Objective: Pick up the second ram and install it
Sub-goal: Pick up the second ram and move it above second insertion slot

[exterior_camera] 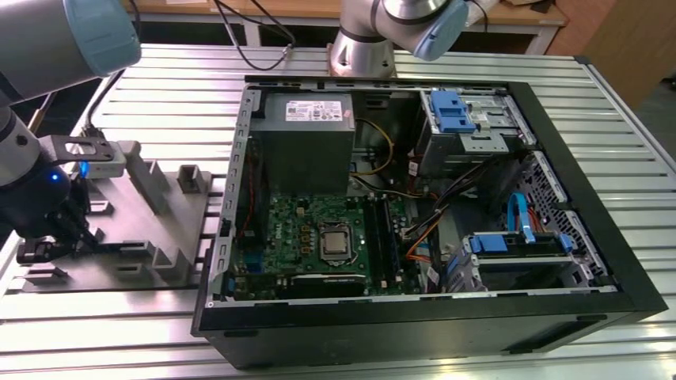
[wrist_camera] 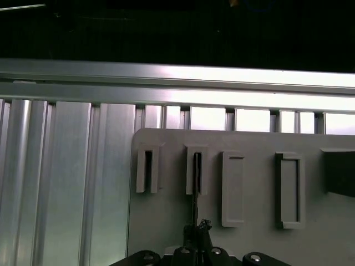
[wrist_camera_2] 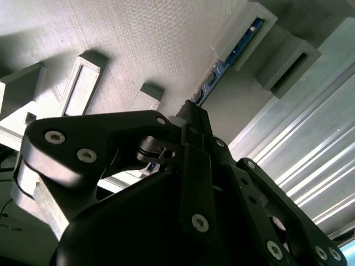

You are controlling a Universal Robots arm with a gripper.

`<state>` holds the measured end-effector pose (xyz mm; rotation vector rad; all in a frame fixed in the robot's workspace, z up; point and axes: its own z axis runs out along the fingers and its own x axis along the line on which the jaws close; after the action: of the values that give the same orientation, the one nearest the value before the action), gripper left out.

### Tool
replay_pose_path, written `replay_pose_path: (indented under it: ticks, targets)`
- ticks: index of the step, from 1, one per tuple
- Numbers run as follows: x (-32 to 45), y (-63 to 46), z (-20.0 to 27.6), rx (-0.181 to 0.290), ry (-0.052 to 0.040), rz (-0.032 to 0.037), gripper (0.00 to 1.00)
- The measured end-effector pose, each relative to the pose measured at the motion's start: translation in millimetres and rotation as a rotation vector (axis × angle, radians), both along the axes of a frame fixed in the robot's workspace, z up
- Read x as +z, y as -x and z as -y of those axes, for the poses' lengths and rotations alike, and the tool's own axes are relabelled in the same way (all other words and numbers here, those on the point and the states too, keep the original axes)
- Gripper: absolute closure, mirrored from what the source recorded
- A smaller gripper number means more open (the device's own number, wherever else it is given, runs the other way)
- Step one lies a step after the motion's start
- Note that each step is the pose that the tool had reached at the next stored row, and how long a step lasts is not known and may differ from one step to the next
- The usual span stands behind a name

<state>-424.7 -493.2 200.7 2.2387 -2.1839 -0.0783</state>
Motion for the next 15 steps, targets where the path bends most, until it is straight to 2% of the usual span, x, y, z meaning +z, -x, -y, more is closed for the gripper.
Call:
replay_pose_path:
  ticks: [1,15]
  targets:
    - [0.0,0.0,0.0,0.000,-0.0001,0.0000,0.87]
    - [0.0,0.0,-0.2,0.000,0.0000,0.0000,0.87]
